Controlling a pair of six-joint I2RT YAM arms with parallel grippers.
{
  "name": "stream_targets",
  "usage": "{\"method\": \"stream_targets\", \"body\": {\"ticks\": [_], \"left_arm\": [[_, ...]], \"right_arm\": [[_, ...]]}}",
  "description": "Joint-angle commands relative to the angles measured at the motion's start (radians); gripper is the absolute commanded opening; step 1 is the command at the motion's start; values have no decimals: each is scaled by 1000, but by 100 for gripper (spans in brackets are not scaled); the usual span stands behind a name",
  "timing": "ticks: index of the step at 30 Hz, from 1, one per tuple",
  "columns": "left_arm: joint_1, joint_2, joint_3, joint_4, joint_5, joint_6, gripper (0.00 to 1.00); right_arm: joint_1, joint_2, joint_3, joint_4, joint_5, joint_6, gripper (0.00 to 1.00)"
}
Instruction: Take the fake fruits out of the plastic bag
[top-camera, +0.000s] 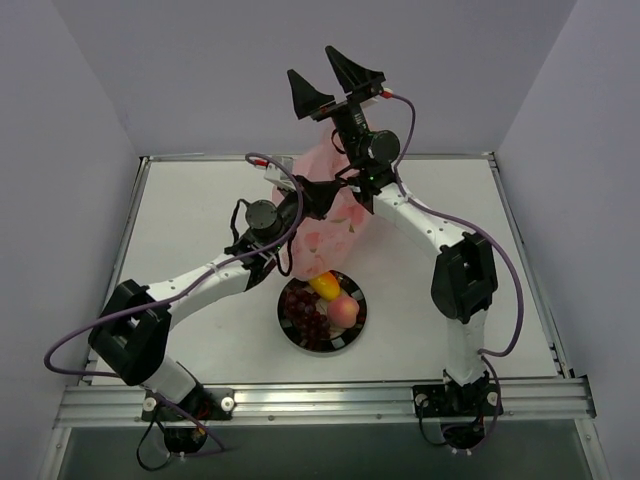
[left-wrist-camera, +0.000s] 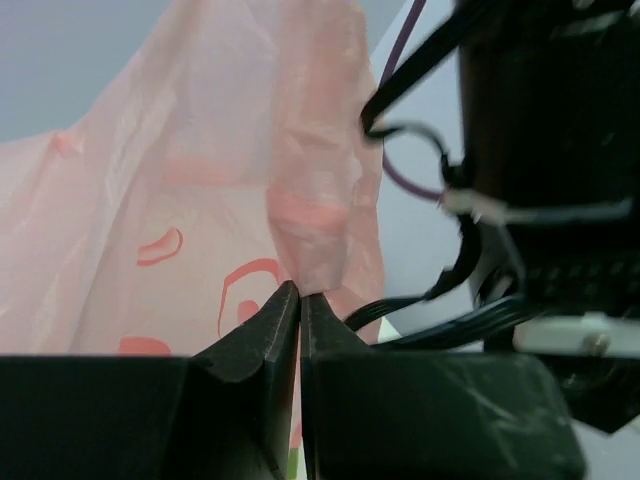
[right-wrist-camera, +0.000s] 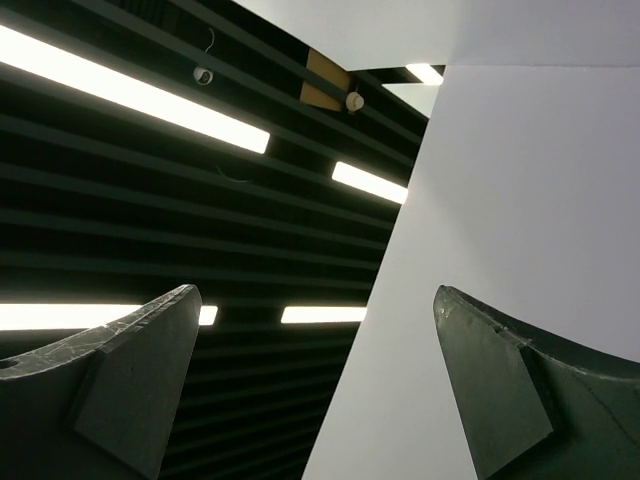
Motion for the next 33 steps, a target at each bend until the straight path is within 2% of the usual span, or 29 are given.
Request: {"method": "stream_targets", "body": {"ticks": [1,10,12,16,20,22,26,27,28,31,33], "left_arm": [[0,-66,-53,90,35,-18,2],[-75,-12,-61,117,112,-13,2],[-94,-9,-64,88,80,9,2],[-55,-9,-18,6,21,53,2],[0,14,62,-60,6,66,2],[21,40,97,-97,3,87,2],[43,95,120,-112,7,97,2],[48,126,126,-118,21,94,2],[52,141,133,-120,29,92,2],[57,201,174,-143,34,118,2],[64,248,244,-198,31,139,3]], "right_arm": [[-10,4,76,295,-37,113,96],[-23,78,217,285,-64,133,96],[-27,104,251,280,-76,144,97],[-36,115,299,251,-127,135,97],[-62,72,279,222,-255,90,97],[-81,35,229,246,-309,61,97],[-153,-159,-15,283,-453,-51,96],[-164,-195,-137,277,-518,-116,94],[-173,-232,-200,268,-547,-150,93],[-228,-384,-437,205,-596,-262,79],[-277,-488,-533,104,-596,-263,79]]}}
